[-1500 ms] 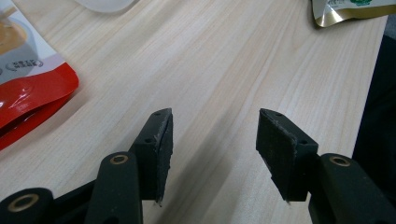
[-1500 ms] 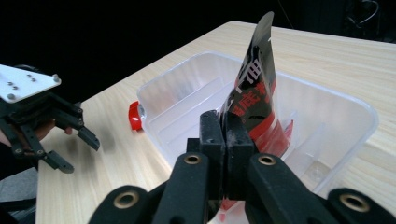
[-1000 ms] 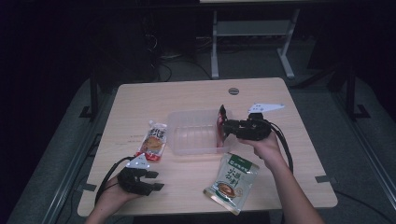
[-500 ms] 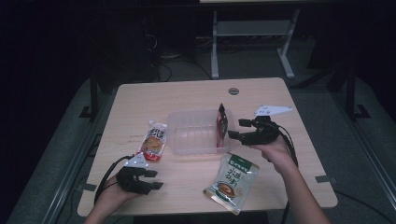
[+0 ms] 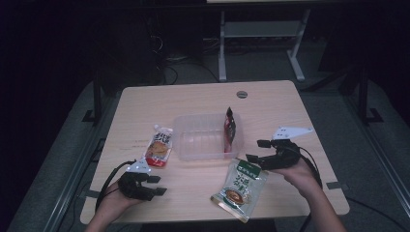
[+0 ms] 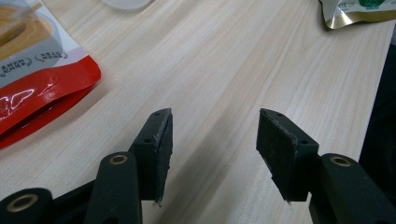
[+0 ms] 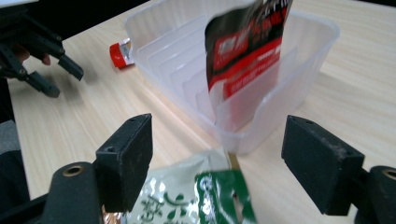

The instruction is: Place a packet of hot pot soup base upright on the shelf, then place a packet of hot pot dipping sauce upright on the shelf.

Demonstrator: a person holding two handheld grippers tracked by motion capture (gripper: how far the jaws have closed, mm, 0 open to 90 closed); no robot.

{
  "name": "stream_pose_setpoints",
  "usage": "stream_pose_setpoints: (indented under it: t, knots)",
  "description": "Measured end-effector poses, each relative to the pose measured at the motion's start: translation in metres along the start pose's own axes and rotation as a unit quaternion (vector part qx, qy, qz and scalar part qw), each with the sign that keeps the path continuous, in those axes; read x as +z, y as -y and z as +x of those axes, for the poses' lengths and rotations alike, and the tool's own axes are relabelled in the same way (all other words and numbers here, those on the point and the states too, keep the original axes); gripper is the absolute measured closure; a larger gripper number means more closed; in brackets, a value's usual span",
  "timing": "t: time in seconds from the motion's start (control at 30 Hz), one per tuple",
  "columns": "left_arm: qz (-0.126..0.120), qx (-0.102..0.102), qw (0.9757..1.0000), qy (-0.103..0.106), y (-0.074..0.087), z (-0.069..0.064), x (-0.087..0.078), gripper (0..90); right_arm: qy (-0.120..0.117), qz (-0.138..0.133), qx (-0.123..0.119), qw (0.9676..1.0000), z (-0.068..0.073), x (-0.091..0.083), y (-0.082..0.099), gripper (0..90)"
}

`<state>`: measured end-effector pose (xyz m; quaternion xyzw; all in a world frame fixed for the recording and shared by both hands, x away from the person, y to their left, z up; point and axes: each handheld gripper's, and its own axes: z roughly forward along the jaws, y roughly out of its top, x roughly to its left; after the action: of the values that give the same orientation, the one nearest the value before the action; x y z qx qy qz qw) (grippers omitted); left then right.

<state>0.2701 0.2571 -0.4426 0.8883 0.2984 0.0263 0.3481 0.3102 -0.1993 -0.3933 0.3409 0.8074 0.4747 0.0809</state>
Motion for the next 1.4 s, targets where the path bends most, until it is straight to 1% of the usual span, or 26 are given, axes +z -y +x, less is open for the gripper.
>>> stream_pose_setpoints:
  t: [0.03,0.1,0.17,0.37,0.4,0.47,0.53,0.63,0.67,0.77,0.8,0.87,0.9,0.97,1.0,1.03,1.07,1.1,1.13,1.17,1.2,1.27,1.3,1.33,1.37,1.4]
  knots:
    - [-0.002,-0.002,1.0,-0.001,0.0,-0.001,0.0,45.4,0.0,0.0,0.0,1.0,0.0,0.0,0.0,24.3]
    - [0.001,-0.004,1.0,-0.002,0.0,-0.002,0.001,45.4,0.0,0.006,0.003,1.0,0.002,-0.003,0.011,24.1]
    - [0.0,-0.005,1.0,-0.001,0.0,-0.003,0.001,45.4,0.002,0.009,0.003,0.9999,0.004,-0.006,0.016,23.9]
    - [0.003,0.003,1.0,-0.004,0.0,-0.003,-0.001,45.4,0.0,0.009,0.003,1.0,0.007,-0.012,0.028,23.1]
    - [0.0,-0.001,1.0,-0.005,0.001,-0.003,-0.001,45.4,-0.002,0.01,0.005,0.9999,0.007,-0.012,0.03,23.1]
    - [0.005,0.003,0.9999,-0.015,0.001,0.0,-0.004,45.4,-0.001,0.016,0.006,0.9999,0.007,-0.013,0.039,23.1]
    - [0.005,0.002,0.9998,-0.019,0.001,0.001,-0.006,45.2,-0.002,0.02,0.009,0.9998,0.007,-0.014,0.042,23.0]
    - [0.006,-0.007,0.9994,-0.034,0.001,0.005,-0.011,44.8,-0.003,0.033,0.01,0.9994,0.005,-0.015,0.051,22.6]
    - [0.002,-0.016,0.9991,-0.039,0.001,0.005,-0.012,44.5,-0.002,0.036,0.011,0.9993,0.005,-0.015,0.053,22.6]
    - [0.002,-0.028,0.9976,-0.063,-0.004,0.014,-0.021,43.9,0.001,0.037,0.015,0.9992,0.003,-0.014,0.054,22.5]
    - [0.002,-0.028,0.9976,-0.063,-0.004,0.014,-0.021,43.8,0.001,0.037,0.015,0.9992,0.003,-0.014,0.054,22.5]
    - [-0.001,-0.037,0.9966,-0.073,-0.007,0.02,-0.025,43.5,0.001,0.038,0.018,0.9991,0.002,-0.013,0.055,22.5]
    - [-0.009,-0.049,0.9953,-0.083,-0.01,0.025,-0.027,43.5,0.002,0.041,0.016,0.999,0.001,-0.012,0.055,22.6]
    - [-0.01,-0.05,0.995,-0.086,-0.013,0.028,-0.028,43.5,0.003,0.041,0.017,0.999,0.001,-0.012,0.055,22.6]
    - [-0.011,-0.052,0.9947,-0.088,-0.015,0.03,-0.028,44.6,0.003,0.041,0.017,0.999,0.001,-0.012,0.055,22.6]
    - [-0.01,-0.05,0.9947,-0.089,-0.019,0.034,-0.027,53.7,0.002,0.042,0.021,0.9989,0.001,-0.011,0.055,22.8]
    - [-0.01,-0.05,0.9947,-0.089,-0.019,0.034,-0.027,55.7,0.002,0.042,0.021,0.9989,0.0,-0.01,0.055,22.8]
    - [-0.009,-0.051,0.9939,-0.098,-0.024,0.039,-0.026,58.3,0.004,0.043,0.024,0.9988,0.0,-0.01,0.055,22.9]
    - [-0.009,-0.051,0.9939,-0.098,-0.024,0.039,-0.026,63.1,0.004,0.043,0.024,0.9988,0.0,-0.01,0.055,22.9]
    - [-0.017,-0.061,0.9926,-0.104,-0.031,0.045,-0.026,67.3,0.006,0.042,0.025,0.9988,0.0,-0.01,0.055,23.0]
    - [-0.017,-0.061,0.9926,-0.104,-0.031,0.045,-0.026,70.7,0.006,0.042,0.025,0.9988,0.0,-0.01,0.055,23.0]
    - [-0.027,-0.071,0.9913,-0.107,-0.04,0.053,-0.024,80.8,0.007,0.041,0.024,0.9989,0.0,-0.011,0.055,23.1]
    - [-0.032,-0.079,0.9909,-0.104,-0.043,0.055,-0.023,85.6,0.007,0.041,0.022,0.9989,-0.001,-0.011,0.055,23.1]
    - [-0.032,-0.079,0.9909,-0.104,-0.043,0.055,-0.023,89.5,0.007,0.041,0.021,0.9989,-0.001,-0.012,0.055,23.1]
    - [-0.03,-0.076,0.9912,-0.104,-0.045,0.058,-0.02,89.5,0.007,0.041,0.021,0.9989,-0.001,-0.012,0.055,23.1]
    - [-0.031,-0.083,0.9908,-0.102,-0.048,0.06,-0.016,89.6,0.008,0.04,0.024,0.9989,-0.001,-0.012,0.055,23.3]
